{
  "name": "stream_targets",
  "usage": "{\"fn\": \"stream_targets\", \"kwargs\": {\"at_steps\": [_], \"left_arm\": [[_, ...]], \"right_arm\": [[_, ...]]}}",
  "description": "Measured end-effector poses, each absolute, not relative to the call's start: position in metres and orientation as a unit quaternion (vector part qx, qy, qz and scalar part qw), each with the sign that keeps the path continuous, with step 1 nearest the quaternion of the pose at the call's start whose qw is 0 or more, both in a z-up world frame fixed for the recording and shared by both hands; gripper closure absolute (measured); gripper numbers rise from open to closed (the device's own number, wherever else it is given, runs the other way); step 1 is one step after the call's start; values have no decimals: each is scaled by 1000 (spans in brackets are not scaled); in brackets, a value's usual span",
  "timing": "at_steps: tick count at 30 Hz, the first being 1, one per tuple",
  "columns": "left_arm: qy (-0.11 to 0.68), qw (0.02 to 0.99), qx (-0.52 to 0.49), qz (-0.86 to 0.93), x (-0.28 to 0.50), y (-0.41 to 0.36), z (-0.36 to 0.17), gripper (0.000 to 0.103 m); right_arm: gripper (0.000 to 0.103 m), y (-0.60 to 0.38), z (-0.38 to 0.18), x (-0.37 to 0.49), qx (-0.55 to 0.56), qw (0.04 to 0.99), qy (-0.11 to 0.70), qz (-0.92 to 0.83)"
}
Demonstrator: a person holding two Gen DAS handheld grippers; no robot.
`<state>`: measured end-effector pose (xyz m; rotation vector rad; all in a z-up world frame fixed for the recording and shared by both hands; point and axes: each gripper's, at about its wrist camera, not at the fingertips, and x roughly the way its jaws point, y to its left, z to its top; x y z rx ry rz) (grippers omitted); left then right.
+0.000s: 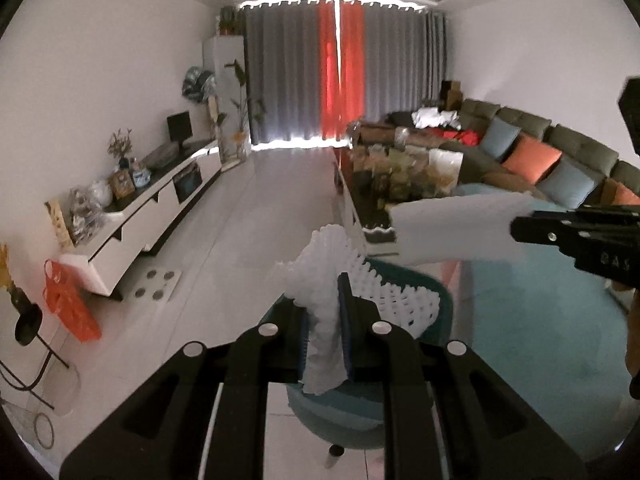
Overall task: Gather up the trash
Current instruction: 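Carry the foam net with the left tool to the green bin and release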
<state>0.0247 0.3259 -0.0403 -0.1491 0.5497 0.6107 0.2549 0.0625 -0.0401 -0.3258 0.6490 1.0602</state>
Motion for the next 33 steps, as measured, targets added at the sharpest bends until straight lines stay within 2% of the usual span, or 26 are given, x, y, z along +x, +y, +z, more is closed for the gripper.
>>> {"fn": "stream_targets", "kwargs": {"at_steps": [12, 18, 21, 22, 23, 24, 26, 27, 28, 29, 31, 33], "left_arm": [[329, 891, -101, 295, 76, 360, -112, 89], [349, 885, -88, 296, 99, 364, -133, 83], [354, 882, -84, 299, 103, 365, -138, 83], [358, 881, -82, 299, 106, 365, -140, 83], [359, 880, -84, 299, 108, 367, -142, 81], [357, 880, -84, 301, 110, 368, -143, 78], [359, 879, -83, 302, 114, 371, -144, 59], [359, 879, -85, 301, 116, 372, -145, 57], [358, 879, -84, 304, 118, 373, -146, 55], [359, 878, -83, 305, 118, 373, -146, 47], [352, 879, -81, 310, 116, 372, -144, 44], [349, 880, -78, 313, 110, 369, -138, 35]], "right_arm": [[93, 138, -90, 271, -190, 763, 391, 478], [92, 153, -96, 274, -192, 755, 409, 476], [89, 157, -98, 278, -193, 750, 417, 476], [85, 158, -98, 279, -191, 748, 420, 477], [78, 159, -99, 279, -189, 748, 422, 477], [75, 160, -99, 280, -189, 749, 420, 476], [75, 159, -100, 281, -183, 750, 422, 475], [74, 158, -100, 282, -176, 748, 427, 478], [71, 156, -100, 285, -174, 748, 427, 478], [63, 155, -99, 285, -169, 748, 427, 479], [62, 153, -96, 286, -162, 753, 423, 478], [62, 150, -93, 288, -153, 751, 425, 481]]}}
